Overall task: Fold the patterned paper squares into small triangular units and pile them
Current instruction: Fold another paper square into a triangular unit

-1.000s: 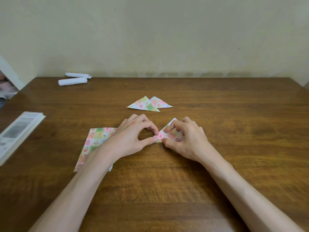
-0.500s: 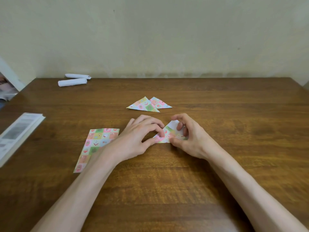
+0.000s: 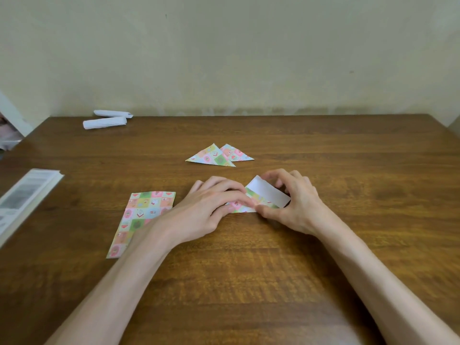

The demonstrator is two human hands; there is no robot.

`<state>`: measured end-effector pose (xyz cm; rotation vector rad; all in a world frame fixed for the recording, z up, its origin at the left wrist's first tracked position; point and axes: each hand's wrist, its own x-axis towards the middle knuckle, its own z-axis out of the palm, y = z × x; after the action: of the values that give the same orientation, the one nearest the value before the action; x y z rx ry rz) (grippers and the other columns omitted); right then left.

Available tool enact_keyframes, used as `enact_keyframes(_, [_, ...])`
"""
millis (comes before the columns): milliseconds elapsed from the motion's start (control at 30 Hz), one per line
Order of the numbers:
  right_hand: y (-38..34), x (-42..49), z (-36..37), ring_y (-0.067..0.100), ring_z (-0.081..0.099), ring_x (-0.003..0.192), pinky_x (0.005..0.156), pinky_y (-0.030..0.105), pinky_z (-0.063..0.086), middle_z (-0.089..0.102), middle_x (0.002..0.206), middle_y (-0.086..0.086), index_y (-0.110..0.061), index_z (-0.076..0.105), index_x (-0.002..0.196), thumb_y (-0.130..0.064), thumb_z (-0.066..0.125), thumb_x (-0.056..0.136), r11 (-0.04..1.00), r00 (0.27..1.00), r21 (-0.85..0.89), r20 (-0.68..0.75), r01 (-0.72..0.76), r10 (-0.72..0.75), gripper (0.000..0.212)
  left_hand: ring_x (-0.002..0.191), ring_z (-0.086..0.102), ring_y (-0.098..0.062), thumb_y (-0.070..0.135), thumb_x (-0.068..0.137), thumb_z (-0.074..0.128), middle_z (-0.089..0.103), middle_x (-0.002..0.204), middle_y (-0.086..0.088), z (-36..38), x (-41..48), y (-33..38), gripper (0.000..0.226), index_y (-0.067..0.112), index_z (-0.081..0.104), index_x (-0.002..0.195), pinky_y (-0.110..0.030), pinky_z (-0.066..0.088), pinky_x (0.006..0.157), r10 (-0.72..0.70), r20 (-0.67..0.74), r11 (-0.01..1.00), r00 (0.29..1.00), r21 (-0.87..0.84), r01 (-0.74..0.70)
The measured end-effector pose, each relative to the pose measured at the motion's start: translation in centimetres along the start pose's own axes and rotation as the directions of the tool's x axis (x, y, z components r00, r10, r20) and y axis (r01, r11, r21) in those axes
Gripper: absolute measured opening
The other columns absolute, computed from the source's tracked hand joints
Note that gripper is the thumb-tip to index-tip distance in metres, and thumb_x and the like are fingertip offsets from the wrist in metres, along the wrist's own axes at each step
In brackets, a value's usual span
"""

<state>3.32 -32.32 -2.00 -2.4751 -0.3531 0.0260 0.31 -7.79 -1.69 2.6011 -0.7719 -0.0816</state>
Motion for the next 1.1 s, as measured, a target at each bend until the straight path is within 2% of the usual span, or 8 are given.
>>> enact_keyframes(200, [1.0, 0.1, -0.6, 0.016, 0.047, 0.106, 0.106, 0.045, 0.042, 0.049, 0.112, -0.010, -0.045, 0.055, 0.127, -0.037, 0.087, 0.075, 0.997, 0.998, 0.070, 0.049, 0.022, -0.025, 0.061, 0.138, 0.029, 0.002, 0.029, 0.112, 0.041, 0.043, 0.140, 0.033, 0.1, 0.0, -0.1, 0.035, 0.054, 0.056, 0.132, -0.041, 0.030, 0.109, -0.010, 0.009, 1.000, 1.000, -0.009, 0.010])
enact_keyframes(400, [1.8, 0.4, -1.1, 0.012, 0.049, 0.102, 0.101, 0.038, 0.047, 0.051, 0.115, -0.004, -0.040, 0.052, 0.135, -0.027, 0.088, 0.078, 0.991, 0.995, 0.129, 0.088, 0.044, -0.055, 0.068, 0.138, 0.029, 0.001, 0.028, 0.112, 0.041, 0.042, 0.140, 0.033, 0.1, 0.1, -0.1, 0.037, 0.055, 0.057, 0.132, -0.039, 0.029, 0.108, -0.009, 0.010, 1.000, 1.000, -0.016, 0.009])
enact_keyframes(600, [2.6, 0.7, -2.0, 0.009, 0.052, 0.100, 0.093, 0.020, 0.044, 0.051, 0.116, -0.001, -0.036, 0.050, 0.139, -0.013, 0.084, 0.082, 0.982, 0.981, 0.175, 0.165, 0.075, -0.104, 0.071, 0.138, 0.029, 0.001, 0.027, 0.112, 0.041, 0.042, 0.140, 0.033, 0.3, 0.2, -0.2, 0.039, 0.055, 0.058, 0.131, -0.036, 0.028, 0.106, -0.008, 0.005, 1.000, 1.000, -0.018, 0.008])
enact_keyframes(733, [3.0, 0.9, -2.4, 0.008, 0.053, 0.100, 0.088, 0.017, 0.043, 0.052, 0.118, -0.003, -0.038, 0.051, 0.139, -0.007, 0.079, 0.083, 0.982, 0.968, 0.175, 0.224, 0.070, -0.109, 0.070, 0.138, 0.029, 0.000, 0.026, 0.112, 0.042, 0.042, 0.141, 0.033, 0.3, 0.2, -0.2, 0.039, 0.056, 0.059, 0.132, -0.036, 0.028, 0.106, -0.010, 0.010, 1.000, 1.000, -0.018, 0.010])
enact_keyframes(833, [3.2, 1.0, -2.8, 0.009, 0.058, 0.094, 0.076, 0.013, 0.044, 0.062, 0.115, -0.001, -0.033, 0.056, 0.134, 0.004, 0.072, 0.085, 0.960, 0.978, 0.277, 0.184, 0.045, -0.098, 0.063, 0.138, 0.028, 0.003, 0.018, 0.111, 0.043, 0.044, 0.142, 0.032, 0.1, 0.1, -0.2, 0.045, 0.054, 0.062, 0.130, -0.034, 0.026, 0.105, -0.013, 0.011, 0.999, 1.000, -0.032, 0.013])
enact_keyframes(900, [3.2, 1.0, -3.0, 0.011, 0.061, 0.086, 0.076, 0.018, 0.048, 0.068, 0.108, 0.001, -0.034, 0.061, 0.127, 0.009, 0.062, 0.087, 0.937, 0.989, 0.346, 0.113, 0.056, -0.100, 0.059, 0.137, 0.030, 0.004, 0.006, 0.108, 0.045, 0.047, 0.142, 0.031, 0.1, 0.1, -0.3, 0.053, 0.052, 0.065, 0.127, -0.033, 0.027, 0.104, -0.018, -0.018, 1.000, 1.000, -0.025, 0.017])
enact_keyframes(1000, [3.2, 0.7, -3.0, 0.009, 0.061, 0.089, 0.081, 0.020, 0.046, 0.069, 0.103, -0.008, -0.041, 0.067, 0.120, 0.014, 0.051, 0.082, 0.960, 0.986, 0.250, 0.067, 0.129, -0.150, 0.068, 0.137, 0.032, 0.002, -0.007, 0.101, 0.048, 0.050, 0.142, 0.029, 0.2, 0.2, -0.4, 0.063, 0.049, 0.070, 0.121, -0.030, 0.028, 0.104, -0.026, -0.065, 1.000, 0.998, -0.003, 0.026])
enact_keyframes(1100, [3.1, 0.6, -3.1, 0.005, 0.053, 0.110, 0.090, 0.020, 0.039, 0.062, 0.116, -0.021, -0.052, 0.067, 0.118, 0.007, 0.057, 0.083, 0.973, 0.966, 0.055, 0.114, 0.226, -0.231, 0.069, 0.132, 0.037, 0.000, -0.002, 0.102, 0.052, 0.052, 0.134, 0.025, 0.2, 0.2, -0.6, 0.053, 0.045, 0.073, 0.112, -0.031, 0.031, 0.104, -0.039, -0.129, 0.999, 0.991, -0.014, 0.037])
